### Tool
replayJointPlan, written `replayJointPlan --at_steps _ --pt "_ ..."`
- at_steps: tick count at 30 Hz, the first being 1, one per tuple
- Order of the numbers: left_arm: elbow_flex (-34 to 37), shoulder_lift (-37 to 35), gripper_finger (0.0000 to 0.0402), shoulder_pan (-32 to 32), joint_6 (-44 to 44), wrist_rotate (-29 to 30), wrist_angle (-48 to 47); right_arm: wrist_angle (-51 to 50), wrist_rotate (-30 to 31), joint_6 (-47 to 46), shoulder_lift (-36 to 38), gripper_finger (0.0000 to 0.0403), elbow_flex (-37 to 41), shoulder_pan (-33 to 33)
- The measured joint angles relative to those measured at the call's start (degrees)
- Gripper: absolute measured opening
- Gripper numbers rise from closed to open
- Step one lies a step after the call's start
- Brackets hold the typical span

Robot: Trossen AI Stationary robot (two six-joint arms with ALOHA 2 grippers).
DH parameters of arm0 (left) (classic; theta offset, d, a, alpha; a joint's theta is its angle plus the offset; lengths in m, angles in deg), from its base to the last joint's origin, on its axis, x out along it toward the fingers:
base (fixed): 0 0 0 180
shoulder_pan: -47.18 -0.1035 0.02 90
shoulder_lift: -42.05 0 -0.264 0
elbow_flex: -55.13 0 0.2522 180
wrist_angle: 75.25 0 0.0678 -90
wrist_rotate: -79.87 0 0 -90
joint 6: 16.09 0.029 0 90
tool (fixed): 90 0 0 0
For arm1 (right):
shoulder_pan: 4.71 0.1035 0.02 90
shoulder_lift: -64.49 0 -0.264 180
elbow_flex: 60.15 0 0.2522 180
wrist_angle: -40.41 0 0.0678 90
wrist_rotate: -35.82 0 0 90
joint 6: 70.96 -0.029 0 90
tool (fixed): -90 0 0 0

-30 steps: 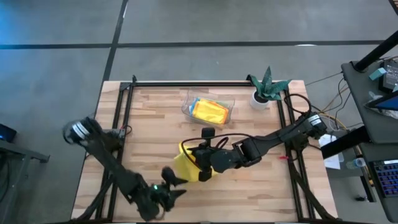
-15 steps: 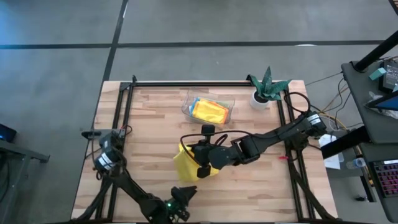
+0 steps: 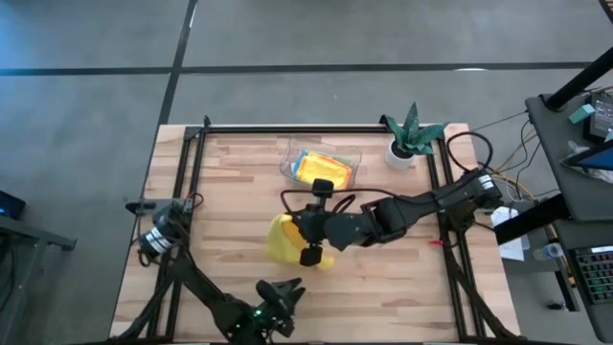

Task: Fold microfiber towels
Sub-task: Fold the yellow towel

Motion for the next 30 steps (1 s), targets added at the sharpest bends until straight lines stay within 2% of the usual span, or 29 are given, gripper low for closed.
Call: replayJointPlan --at_steps 5,9,12,13,15,18,21,23,27,30 --pt "0.13 -2.87 0.0215 0.9 0.02 4.13 -1.32 -2.87 0.02 -0.51 0.0 0.0008 -4.18 -0.02" --pt "0.31 -4.42 0.0215 1.57 -0.24 4.98 -1.83 -3.7 0.01 -0.48 -0.09 0.0008 -6.41 -0.07" --pt "1.73 -6.55 0.0215 2.22 -5.15 4.76 -1.96 -4.52 0.02 -0.46 -0.09 0.0008 -7.32 -0.17" --pt "2.61 -7.97 0.0215 2.43 -7.96 3.63 -2.32 -4.72 0.02 -0.54 -0.09 0.0008 -7.54 -0.17" --pt "4.65 -12.42 0.0215 2.58 -16.66 -2.48 -4.53 -5.26 0.02 -0.53 -0.1 0.0008 -7.72 -0.17" --pt "8.66 -20.39 0.0215 1.82 -34.0 -14.21 -15.45 -5.87 0.05 -0.59 -0.11 0.0008 -7.72 -0.28" --pt "13.2 -24.39 0.0215 0.96 -44.83 -19.13 -24.88 -5.78 0.05 -0.59 -0.16 0.0008 -7.72 -0.28" --pt "14.99 -24.89 0.0215 1.16 -43.45 -19.82 -23.33 -5.72 0.16 -0.52 -0.16 0.0008 -7.72 -0.33" --pt "15.68 -22.51 0.0215 2.19 -30.41 -19.35 -16.94 -5.43 0.13 -0.46 -0.16 0.0008 -7.81 -1.25" --pt "14.37 -18.46 0.0215 1.98 -24.78 -14.62 -15.65 -5.41 0.16 -1.14 -0.16 0.0008 -7.83 -2.65"
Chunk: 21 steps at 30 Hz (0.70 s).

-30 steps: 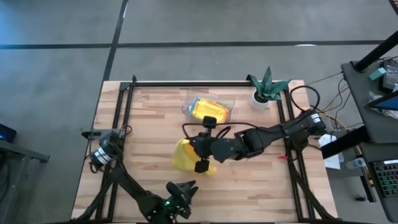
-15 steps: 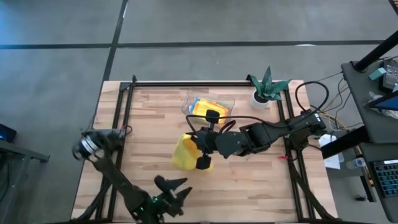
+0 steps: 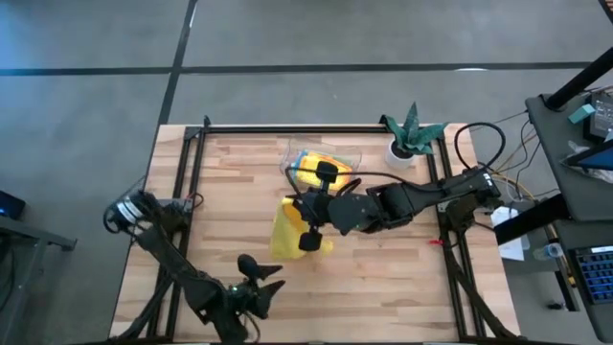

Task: Fold microfiber towels
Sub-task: Fold the yellow towel

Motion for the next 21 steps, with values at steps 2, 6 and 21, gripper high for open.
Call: replayJointPlan --at_steps 2,6,21 --pt "-1.64 2.41 0.0215 -0.11 1.79 4.73 0.72 -0.06 0.0 -0.5 0.0 0.0008 0.0 -0.77" --pt "-3.18 7.63 0.0215 -0.81 6.46 16.25 0.3 0.02 -0.12 -1.48 -0.02 0.0008 0.0 -1.84" --pt "-3.09 11.33 0.0215 -7.75 17.83 19.57 1.18 -0.19 -0.2 -1.42 -0.09 0.0008 -1.3 -2.23"
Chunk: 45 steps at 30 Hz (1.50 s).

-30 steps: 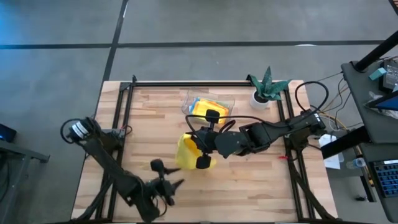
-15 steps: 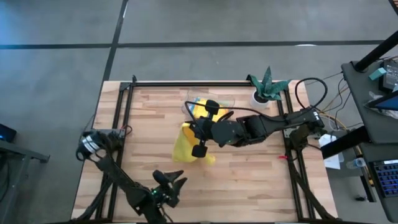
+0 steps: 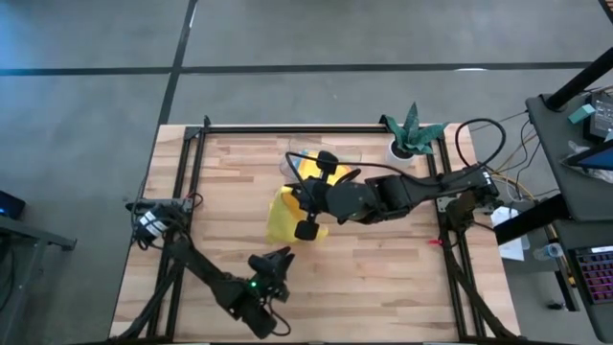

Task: Fold microfiber towels
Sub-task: Fold the yellow towel

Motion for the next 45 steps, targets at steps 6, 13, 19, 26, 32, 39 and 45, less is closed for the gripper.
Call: replayJointPlan --at_steps 6,13,19,26,32,39,45 --pt "0.01 -0.86 0.0215 -0.17 0.32 -0.02 -0.26 -0.29 0.0 0.11 0.0 0.0008 -1.65 0.0" --pt "3.33 -13.43 0.0215 2.42 -32.18 -0.59 -18.62 -2.0 -0.09 -0.4 0.0 0.0008 -2.24 0.0" --pt "10.81 -22.48 0.0215 2.26 -37.69 -14.7 -21.2 -1.74 -0.02 -0.67 0.0 0.0008 -2.35 0.0" --pt "12.42 -19.03 0.0215 3.1 -6.76 -11.09 2.56 -0.33 0.07 -0.92 0.0 0.0008 -3.25 -0.39" --pt "11.26 -13.68 0.0215 2.29 -0.2 -2.74 4.89 -0.13 0.1 -0.97 0.0 0.0008 -3.25 -0.5" --pt "9.91 -6.1 0.0215 1.78 8.9 -0.02 4.82 0.28 0.15 -0.96 0.0 0.0008 -3.25 -0.55" --pt "8.31 -3.62 0.0215 -0.17 10.21 -0.04 4.73 0.25 0.18 -0.94 0.0 0.0008 -3.25 -0.55"
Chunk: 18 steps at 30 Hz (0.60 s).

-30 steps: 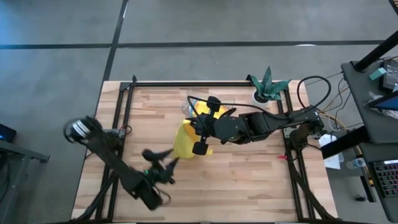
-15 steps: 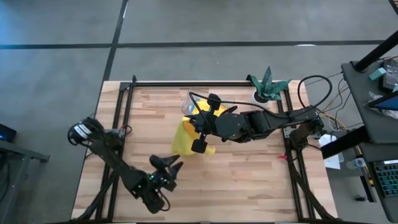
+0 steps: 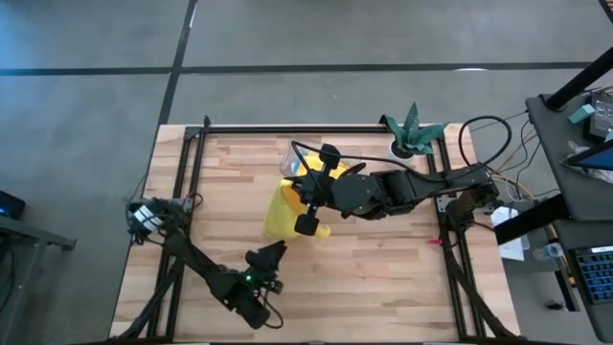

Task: Fold microfiber towels
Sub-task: Fold the yellow towel

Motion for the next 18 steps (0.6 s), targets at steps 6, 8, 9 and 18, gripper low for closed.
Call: replayJointPlan --at_steps 6,8,9,18 --pt "0.0 -1.55 0.0215 -1.79 -0.13 0.01 -0.07 -0.04 0.0 -0.07 0.01 0.0008 0.0 0.0" --pt "0.01 -2.4 0.0215 -1.97 0.01 0.01 -0.1 -0.04 0.0 -0.07 0.02 0.0008 0.0 0.0" --pt "0.02 -2.74 0.0215 -1.96 0.15 0.02 -0.09 -0.02 0.0 -0.07 0.02 0.0008 0.01 0.0" --pt "0.02 -4.38 0.0215 -2.57 8.32 0.02 -0.42 0.09 -0.02 -0.56 0.02 0.0008 0.02 -0.24"
